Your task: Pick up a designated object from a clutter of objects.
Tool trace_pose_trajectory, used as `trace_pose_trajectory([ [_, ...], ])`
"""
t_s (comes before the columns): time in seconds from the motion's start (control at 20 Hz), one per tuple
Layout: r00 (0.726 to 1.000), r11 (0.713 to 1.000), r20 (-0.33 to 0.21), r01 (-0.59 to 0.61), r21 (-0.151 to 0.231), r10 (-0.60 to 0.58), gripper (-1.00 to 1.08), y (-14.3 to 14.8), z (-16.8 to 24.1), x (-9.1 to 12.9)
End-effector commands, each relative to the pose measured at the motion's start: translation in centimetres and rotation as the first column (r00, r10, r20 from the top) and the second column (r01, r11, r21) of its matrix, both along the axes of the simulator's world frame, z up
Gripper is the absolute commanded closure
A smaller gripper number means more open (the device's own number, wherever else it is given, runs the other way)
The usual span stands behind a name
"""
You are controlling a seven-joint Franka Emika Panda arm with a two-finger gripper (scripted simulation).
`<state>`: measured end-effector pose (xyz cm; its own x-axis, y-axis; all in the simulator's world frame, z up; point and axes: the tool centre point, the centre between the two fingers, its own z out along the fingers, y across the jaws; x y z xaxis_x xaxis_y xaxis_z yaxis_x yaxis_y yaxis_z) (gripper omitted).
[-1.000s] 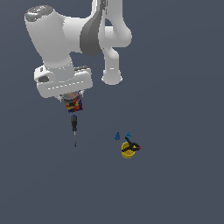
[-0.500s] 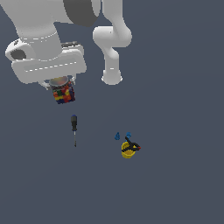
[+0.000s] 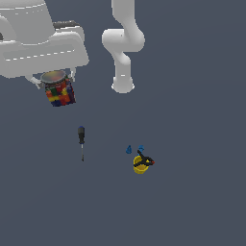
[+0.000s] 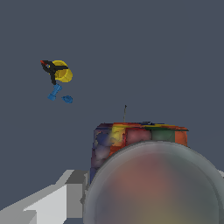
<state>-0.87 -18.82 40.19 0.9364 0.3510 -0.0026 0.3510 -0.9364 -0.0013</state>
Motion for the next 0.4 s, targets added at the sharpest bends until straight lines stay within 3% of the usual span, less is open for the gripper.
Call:
trace_pose_trajectory([
  [0.0, 1.000, 1.000, 0.003, 0.000, -0.001, 0.000, 1.08, -0.09, 0.94, 0.34],
  [0.35, 1.000, 1.000, 0.003, 0.000, -0.001, 0.000, 1.08, -0.17, 1.72, 0.68],
])
